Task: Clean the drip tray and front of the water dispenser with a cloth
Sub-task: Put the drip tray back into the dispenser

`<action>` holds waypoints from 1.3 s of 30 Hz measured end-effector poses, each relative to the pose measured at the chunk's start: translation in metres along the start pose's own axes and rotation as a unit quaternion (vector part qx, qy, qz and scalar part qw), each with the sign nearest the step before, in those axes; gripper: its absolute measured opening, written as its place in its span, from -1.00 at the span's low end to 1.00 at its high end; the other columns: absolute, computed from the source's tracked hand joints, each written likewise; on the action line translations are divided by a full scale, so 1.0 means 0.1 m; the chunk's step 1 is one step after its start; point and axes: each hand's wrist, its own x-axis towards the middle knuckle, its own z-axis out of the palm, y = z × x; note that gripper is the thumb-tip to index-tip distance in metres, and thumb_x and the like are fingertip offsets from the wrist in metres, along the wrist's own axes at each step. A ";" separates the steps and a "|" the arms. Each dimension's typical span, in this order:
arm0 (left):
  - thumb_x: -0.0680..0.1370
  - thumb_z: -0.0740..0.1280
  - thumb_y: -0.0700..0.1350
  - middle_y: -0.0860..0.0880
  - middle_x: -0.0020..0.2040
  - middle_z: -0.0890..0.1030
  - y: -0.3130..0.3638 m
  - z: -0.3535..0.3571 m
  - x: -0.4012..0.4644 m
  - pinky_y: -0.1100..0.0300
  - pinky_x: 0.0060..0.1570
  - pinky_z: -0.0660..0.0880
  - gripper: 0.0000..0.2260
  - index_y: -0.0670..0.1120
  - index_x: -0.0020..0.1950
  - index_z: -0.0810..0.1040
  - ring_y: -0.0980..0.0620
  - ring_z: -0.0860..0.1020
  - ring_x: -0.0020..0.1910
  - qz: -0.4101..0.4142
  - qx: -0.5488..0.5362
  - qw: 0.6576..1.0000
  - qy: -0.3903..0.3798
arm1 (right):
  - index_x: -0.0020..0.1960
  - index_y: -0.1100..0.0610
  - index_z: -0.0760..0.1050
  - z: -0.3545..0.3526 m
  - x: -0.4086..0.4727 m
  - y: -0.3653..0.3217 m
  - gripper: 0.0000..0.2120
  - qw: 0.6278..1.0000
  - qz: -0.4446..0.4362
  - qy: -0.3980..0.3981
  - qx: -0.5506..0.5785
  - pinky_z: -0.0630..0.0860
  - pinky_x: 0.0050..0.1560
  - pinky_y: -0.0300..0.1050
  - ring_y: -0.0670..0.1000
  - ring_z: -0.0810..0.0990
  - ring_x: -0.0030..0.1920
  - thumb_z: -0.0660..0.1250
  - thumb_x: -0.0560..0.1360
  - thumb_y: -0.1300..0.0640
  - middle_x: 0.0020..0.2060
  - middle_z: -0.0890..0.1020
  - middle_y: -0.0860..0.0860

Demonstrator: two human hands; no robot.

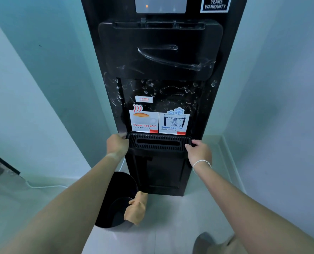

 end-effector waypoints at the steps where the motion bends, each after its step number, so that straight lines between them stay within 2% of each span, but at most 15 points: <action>1: 0.51 0.25 -0.34 -0.11 -0.03 0.62 -0.01 0.00 0.00 0.40 0.00 0.25 -0.75 -0.24 0.12 0.62 -0.06 0.55 0.05 -0.002 -0.008 1.000 -0.002 | 0.24 0.07 0.48 0.00 0.01 0.00 -0.67 1.000 0.000 -0.001 0.003 0.46 0.03 -0.08 0.16 0.56 0.08 0.30 0.48 0.06 0.20 0.54 0.12; 4: 0.51 0.26 -0.33 -0.12 0.11 0.63 -0.01 0.01 0.01 0.37 0.06 0.27 -0.73 -0.21 0.17 0.60 -0.07 0.54 0.17 -0.014 -0.038 0.999 -0.004 | 0.20 0.07 0.48 0.03 0.05 0.01 -0.69 0.999 0.023 -0.010 0.045 0.55 0.02 0.04 0.18 0.57 -0.07 0.31 0.46 0.08 0.07 0.58 0.14; 6: 0.51 0.26 -0.32 -0.06 -0.03 0.61 0.00 0.02 0.02 0.28 0.05 0.37 -0.73 -0.18 0.17 0.60 -0.07 0.55 0.03 -0.053 -0.078 0.995 -0.011 | 0.17 0.07 0.47 0.05 0.08 0.01 -0.71 0.993 0.057 -0.013 0.106 0.60 -0.09 0.10 0.12 0.56 -0.24 0.33 0.45 0.13 -0.15 0.58 0.07; 8: 0.52 0.26 -0.30 -0.04 -0.20 0.55 0.00 0.02 0.04 0.14 -0.06 0.47 -0.80 -0.14 0.08 0.61 -0.08 0.53 -0.20 -0.117 -0.151 0.981 -0.025 | 0.16 0.07 0.46 0.04 0.10 0.00 -0.72 0.982 0.092 -0.030 0.164 0.58 -0.29 0.00 0.04 0.50 -0.27 0.33 0.45 0.17 -0.26 0.50 -0.02; 9: 0.54 0.25 -0.28 -0.05 -0.27 0.50 0.01 0.02 0.04 0.12 -0.17 0.47 -0.87 -0.13 -0.04 0.58 -0.05 0.48 -0.31 -0.156 -0.181 0.970 -0.037 | 0.16 0.08 0.45 0.03 0.12 -0.01 -0.72 0.976 0.106 -0.044 0.185 0.54 -0.32 -0.04 0.05 0.49 -0.20 0.32 0.45 0.18 -0.22 0.49 -0.01; 11: 0.56 0.23 -0.23 -0.09 -0.31 0.43 0.00 0.02 0.03 0.13 -0.27 0.43 -0.84 -0.11 -0.22 0.46 -0.04 0.43 -0.37 -0.206 -0.215 0.952 -0.067 | 0.15 0.11 0.43 0.01 0.15 -0.01 -0.73 0.968 0.129 -0.075 0.200 0.51 -0.28 -0.03 0.10 0.47 -0.04 0.32 0.46 0.16 -0.03 0.51 0.07; 13: 0.57 0.21 -0.21 -0.10 -0.31 0.42 -0.01 0.03 0.04 0.07 -0.16 0.46 -0.84 -0.10 -0.22 0.42 -0.07 0.46 -0.35 -0.220 -0.241 0.941 -0.087 | 0.11 0.11 0.41 0.01 0.18 0.00 -0.77 0.960 0.153 -0.106 0.210 0.51 -0.20 0.02 0.17 0.46 0.10 0.31 0.48 0.11 0.14 0.49 0.12; 16: 0.59 0.20 -0.21 -0.10 -0.25 0.45 -0.02 0.05 0.06 0.00 0.00 0.46 -0.93 -0.14 -0.07 0.44 -0.06 0.49 -0.30 -0.227 -0.272 0.930 -0.094 | 0.12 0.09 0.40 0.01 0.20 -0.01 -0.77 0.941 0.186 -0.143 0.245 0.51 -0.17 0.05 0.28 0.48 0.19 0.30 0.50 0.07 0.24 0.47 0.14; 19: 0.59 0.17 -0.23 -0.10 -0.24 0.47 -0.04 0.05 0.08 -0.04 0.05 0.46 -0.89 -0.13 -0.11 0.43 -0.03 0.49 -0.30 -0.237 -0.298 0.918 -0.107 | 0.20 0.10 0.38 0.01 0.24 -0.02 -0.73 0.924 0.211 -0.170 0.268 0.52 -0.17 0.06 0.28 0.52 0.16 0.26 0.52 0.10 0.28 0.47 0.12; 22: 0.56 0.15 -0.23 -0.10 -0.25 0.46 -0.02 0.02 0.09 0.00 -0.06 0.47 -0.87 -0.10 -0.17 0.40 -0.05 0.48 -0.29 -0.250 -0.305 0.912 -0.118 | 0.29 0.09 0.35 0.01 0.27 -0.04 -0.64 0.915 0.231 -0.188 0.273 0.49 -0.05 0.11 0.25 0.53 0.17 0.24 0.51 0.09 0.30 0.46 0.12; 24: 0.52 0.13 -0.22 -0.10 -0.26 0.44 -0.01 0.01 0.10 0.03 -0.15 0.48 -0.88 -0.09 -0.19 0.40 -0.06 0.47 -0.29 -0.254 -0.301 0.911 -0.124 | 0.32 0.07 0.34 0.01 0.28 -0.06 -0.58 0.916 0.235 -0.196 0.261 0.47 0.01 0.14 0.24 0.49 0.23 0.27 0.49 0.01 0.33 0.44 0.11; 28: 0.55 0.23 -0.03 -0.03 -0.21 0.49 0.02 0.07 0.14 -0.03 0.04 0.47 -0.87 -0.04 -0.16 0.45 -0.02 0.49 -0.24 -0.241 -0.280 0.920 -0.132 | 0.36 0.08 0.32 0.02 0.32 -0.06 -0.51 0.920 0.236 -0.192 0.248 0.48 0.05 0.16 0.26 0.44 0.28 0.28 0.50 -0.08 0.38 0.39 0.11; 30: 0.55 0.31 0.01 -0.04 -0.22 0.51 0.01 0.10 0.16 -0.03 0.00 0.49 -0.83 -0.06 -0.14 0.46 0.00 0.50 -0.26 -0.241 -0.274 0.923 -0.121 | 0.33 0.11 0.34 0.03 0.34 -0.04 -0.56 0.920 0.233 -0.183 0.257 0.50 0.06 0.18 0.26 0.44 0.28 0.29 0.51 -0.02 0.37 0.39 0.11; 35: 0.54 0.36 -0.05 -0.05 -0.26 0.54 -0.06 0.14 0.22 0.00 -0.14 0.49 -0.82 -0.10 -0.19 0.46 0.01 0.53 -0.31 -0.237 -0.287 0.922 -0.105 | 0.24 0.16 0.40 0.11 0.37 0.01 -0.63 0.937 0.196 -0.151 0.248 0.54 -0.19 0.10 0.26 0.49 0.22 0.30 0.51 0.01 0.28 0.48 0.13; 39: 0.53 0.36 -0.06 -0.04 -0.28 0.56 -0.09 0.15 0.23 0.10 -0.34 0.49 -0.82 -0.11 -0.20 0.47 0.03 0.54 -0.33 -0.229 -0.296 0.922 -0.103 | 0.07 0.14 0.41 0.15 0.38 0.04 -0.76 0.942 0.184 -0.139 0.245 0.54 -0.25 0.08 0.25 0.51 0.18 0.30 0.51 0.01 0.23 0.51 0.15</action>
